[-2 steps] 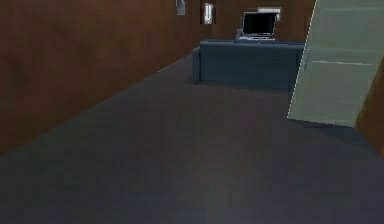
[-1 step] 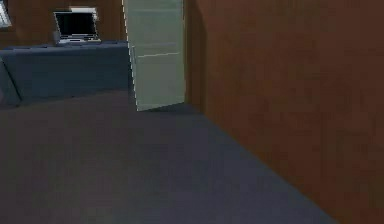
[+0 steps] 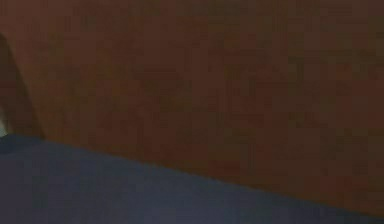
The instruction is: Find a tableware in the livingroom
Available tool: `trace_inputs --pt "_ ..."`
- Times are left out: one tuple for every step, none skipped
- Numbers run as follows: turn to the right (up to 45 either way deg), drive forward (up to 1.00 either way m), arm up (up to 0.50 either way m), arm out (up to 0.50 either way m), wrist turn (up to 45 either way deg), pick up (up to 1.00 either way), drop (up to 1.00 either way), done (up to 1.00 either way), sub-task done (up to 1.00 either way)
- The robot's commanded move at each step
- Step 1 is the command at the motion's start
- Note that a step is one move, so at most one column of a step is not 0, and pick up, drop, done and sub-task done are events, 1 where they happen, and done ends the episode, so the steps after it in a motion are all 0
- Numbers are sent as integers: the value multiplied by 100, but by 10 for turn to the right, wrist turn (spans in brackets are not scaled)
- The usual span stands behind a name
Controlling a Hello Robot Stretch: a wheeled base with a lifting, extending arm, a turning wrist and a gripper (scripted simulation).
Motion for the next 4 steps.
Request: trace_inputs --pt "240 0 0 0 0 0 0 0 0" --pt "0 20 0 0 0 0 0 0 0" --pt "-450 0 0 0 0 0 0 0 0" --pt "-210 0 0 0 0 0 0 0 0"
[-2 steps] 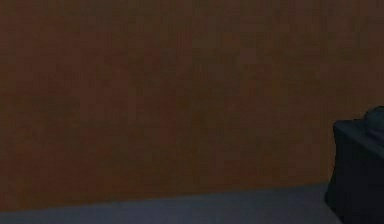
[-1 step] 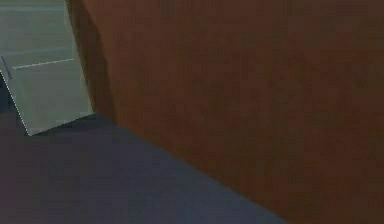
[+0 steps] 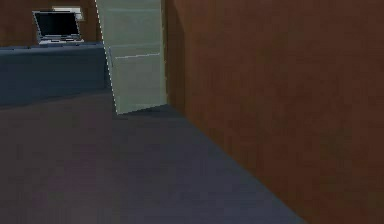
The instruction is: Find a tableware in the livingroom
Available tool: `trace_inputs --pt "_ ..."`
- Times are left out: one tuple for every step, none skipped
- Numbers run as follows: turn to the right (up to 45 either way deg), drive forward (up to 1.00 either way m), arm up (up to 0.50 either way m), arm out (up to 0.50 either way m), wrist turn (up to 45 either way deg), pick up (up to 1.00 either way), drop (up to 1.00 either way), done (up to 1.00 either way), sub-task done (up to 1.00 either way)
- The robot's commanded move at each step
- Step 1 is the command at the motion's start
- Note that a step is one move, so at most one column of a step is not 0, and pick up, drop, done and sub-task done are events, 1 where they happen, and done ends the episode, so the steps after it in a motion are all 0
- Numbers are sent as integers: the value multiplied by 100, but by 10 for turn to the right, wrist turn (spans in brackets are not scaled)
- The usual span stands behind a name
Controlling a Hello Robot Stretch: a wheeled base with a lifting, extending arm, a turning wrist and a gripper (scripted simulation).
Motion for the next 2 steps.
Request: trace_inputs --pt "0 50 0 0 0 0 0 0 0" --pt "-450 0 0 0 0 0 0 0 0"
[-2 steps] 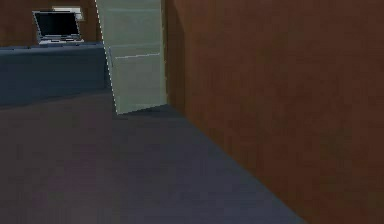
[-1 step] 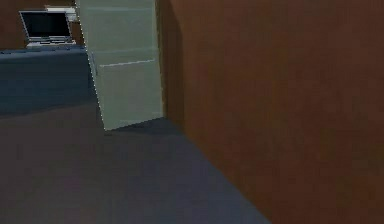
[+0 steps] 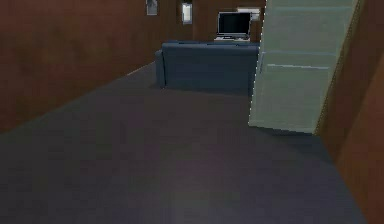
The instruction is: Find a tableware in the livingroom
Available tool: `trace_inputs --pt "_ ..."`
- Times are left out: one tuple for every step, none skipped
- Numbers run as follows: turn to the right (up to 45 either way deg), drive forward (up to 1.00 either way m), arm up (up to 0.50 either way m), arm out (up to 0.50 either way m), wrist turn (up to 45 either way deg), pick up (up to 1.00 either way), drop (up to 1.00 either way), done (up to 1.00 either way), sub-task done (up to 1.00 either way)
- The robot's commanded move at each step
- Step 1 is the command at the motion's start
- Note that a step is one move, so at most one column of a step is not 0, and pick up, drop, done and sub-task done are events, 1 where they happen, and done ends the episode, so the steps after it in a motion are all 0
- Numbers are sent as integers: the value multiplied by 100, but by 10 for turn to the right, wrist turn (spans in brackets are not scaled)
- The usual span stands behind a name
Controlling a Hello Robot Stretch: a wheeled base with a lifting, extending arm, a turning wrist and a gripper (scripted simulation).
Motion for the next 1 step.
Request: trace_inputs --pt "-180 0 0 0 0 0 0 0 0"
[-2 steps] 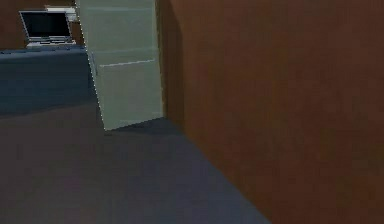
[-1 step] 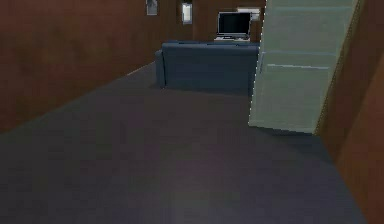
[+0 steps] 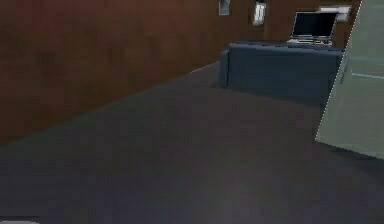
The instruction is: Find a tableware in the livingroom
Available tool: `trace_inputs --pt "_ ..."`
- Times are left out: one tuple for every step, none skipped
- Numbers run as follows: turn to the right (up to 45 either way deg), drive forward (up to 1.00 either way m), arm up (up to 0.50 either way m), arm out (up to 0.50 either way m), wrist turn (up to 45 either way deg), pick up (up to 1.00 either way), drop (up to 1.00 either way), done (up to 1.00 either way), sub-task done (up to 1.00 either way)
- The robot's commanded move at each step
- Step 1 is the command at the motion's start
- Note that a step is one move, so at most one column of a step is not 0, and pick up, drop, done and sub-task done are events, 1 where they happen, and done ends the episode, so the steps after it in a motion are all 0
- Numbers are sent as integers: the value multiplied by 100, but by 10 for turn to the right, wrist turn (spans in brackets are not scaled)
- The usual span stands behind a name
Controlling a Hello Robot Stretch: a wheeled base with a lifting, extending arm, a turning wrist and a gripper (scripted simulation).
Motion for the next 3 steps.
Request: trace_inputs --pt "0 100 0 0 0 0 0 0 0" --pt "0 100 0 0 0 0 0 0 0" --pt "0 100 0 0 0 0 0 0 0"
